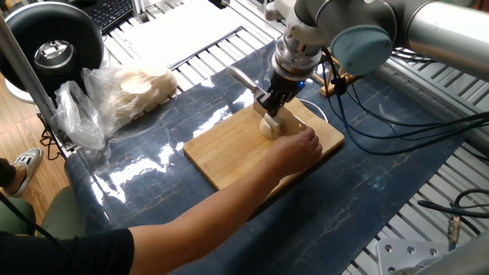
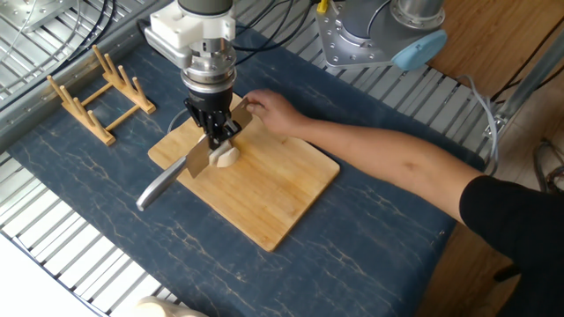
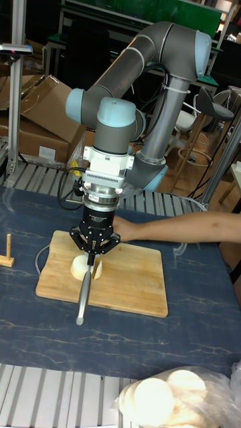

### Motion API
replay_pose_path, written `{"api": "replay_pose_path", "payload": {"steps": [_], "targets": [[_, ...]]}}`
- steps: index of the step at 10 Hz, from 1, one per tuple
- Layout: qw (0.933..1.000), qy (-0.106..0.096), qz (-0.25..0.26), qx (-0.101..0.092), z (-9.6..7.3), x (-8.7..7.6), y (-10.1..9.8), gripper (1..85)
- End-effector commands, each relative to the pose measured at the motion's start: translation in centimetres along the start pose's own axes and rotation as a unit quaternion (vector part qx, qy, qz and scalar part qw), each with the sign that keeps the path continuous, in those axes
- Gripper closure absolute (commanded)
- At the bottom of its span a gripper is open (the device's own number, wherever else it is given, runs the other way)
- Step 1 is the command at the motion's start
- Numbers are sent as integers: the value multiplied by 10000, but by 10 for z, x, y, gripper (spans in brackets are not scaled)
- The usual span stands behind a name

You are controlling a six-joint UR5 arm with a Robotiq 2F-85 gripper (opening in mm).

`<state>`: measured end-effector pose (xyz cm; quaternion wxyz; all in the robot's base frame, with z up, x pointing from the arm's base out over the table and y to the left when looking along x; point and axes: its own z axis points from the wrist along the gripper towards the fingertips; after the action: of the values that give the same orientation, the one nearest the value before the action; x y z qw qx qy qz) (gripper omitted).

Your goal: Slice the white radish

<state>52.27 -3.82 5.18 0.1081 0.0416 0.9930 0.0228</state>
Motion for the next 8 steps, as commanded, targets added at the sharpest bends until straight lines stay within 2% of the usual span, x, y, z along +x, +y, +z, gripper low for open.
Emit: {"api": "replay_pose_path", "payload": {"steps": [1, 8], "targets": [[9999, -117, 61, -67, 2, -5, 2, 847], [9994, -334, 121, -58, 6, -15, 4, 847]]}}
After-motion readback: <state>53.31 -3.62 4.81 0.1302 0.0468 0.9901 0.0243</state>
